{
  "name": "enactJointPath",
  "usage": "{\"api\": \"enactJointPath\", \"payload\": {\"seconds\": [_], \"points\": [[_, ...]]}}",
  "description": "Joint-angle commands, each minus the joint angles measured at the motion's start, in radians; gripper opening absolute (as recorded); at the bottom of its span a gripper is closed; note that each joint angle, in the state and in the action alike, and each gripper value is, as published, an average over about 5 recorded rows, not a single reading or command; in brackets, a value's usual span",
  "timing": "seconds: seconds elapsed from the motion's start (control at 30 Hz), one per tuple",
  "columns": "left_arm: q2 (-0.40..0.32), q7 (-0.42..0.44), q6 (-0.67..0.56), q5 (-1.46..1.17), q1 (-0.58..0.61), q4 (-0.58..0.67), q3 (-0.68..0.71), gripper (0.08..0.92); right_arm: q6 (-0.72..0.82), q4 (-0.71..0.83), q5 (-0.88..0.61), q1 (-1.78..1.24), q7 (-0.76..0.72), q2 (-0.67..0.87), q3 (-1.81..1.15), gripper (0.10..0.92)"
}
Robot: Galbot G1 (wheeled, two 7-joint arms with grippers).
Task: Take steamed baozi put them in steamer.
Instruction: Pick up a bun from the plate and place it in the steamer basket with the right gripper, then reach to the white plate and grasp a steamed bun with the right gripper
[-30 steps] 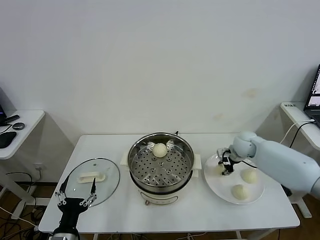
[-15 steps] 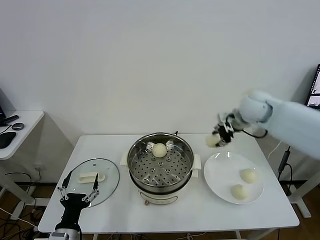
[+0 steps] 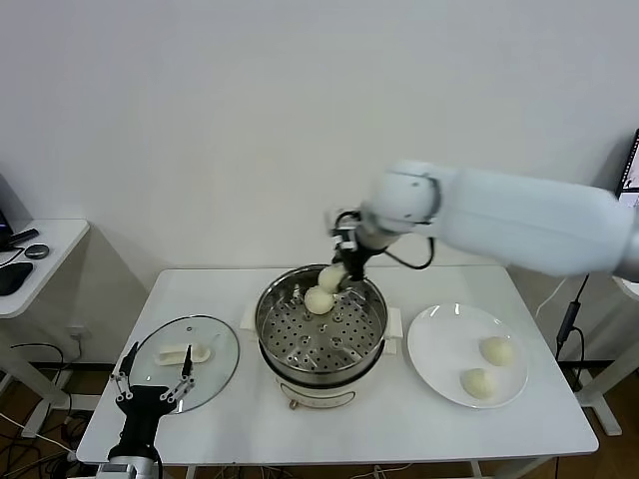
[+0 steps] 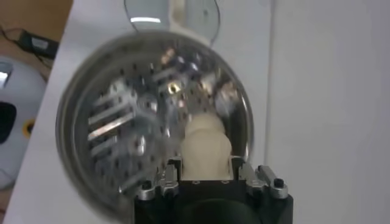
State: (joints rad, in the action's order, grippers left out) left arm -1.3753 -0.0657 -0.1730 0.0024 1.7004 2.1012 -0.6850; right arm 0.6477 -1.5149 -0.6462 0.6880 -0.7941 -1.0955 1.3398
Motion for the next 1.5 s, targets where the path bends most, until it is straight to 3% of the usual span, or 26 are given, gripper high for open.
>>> {"api": "enactJointPath", "payload": {"seconds": [0.03, 0.67, 0.93, 1.07, 1.27, 1.5], "points": [[-0.015, -0.003, -0.002, 0.009, 0.004, 0.008, 0.002, 0.823, 0.079, 0.106, -0.08, -0.09, 0.077, -0.229, 0.029, 0.493], [-0.016, -0.008, -0.017, -0.008, 0.012, 0.004, -0.013, 0.823, 0.071, 0.287, -0.02, -0.2, 0.104, -0.358, 0.027, 0.521], [-0.015, -0.008, -0.02, -0.014, 0.014, 0.006, -0.015, 0.823, 0.073, 0.271, 0.008, -0.176, 0.063, -0.325, 0.02, 0.731], [-0.014, -0.007, -0.02, -0.014, 0.013, 0.007, -0.015, 0.823, 0.072, 0.178, 0.024, -0.091, -0.028, -0.229, 0.017, 0.809], [-0.003, -0.006, -0.02, -0.019, 0.01, 0.003, -0.017, 0.823, -0.017, -0.036, 0.115, 0.086, -0.241, 0.048, 0.035, 0.822], [0.001, -0.003, -0.018, -0.018, 0.014, 0.002, -0.009, 0.823, -0.228, -0.196, 0.358, 0.182, -0.427, 0.411, 0.138, 0.823]]}}
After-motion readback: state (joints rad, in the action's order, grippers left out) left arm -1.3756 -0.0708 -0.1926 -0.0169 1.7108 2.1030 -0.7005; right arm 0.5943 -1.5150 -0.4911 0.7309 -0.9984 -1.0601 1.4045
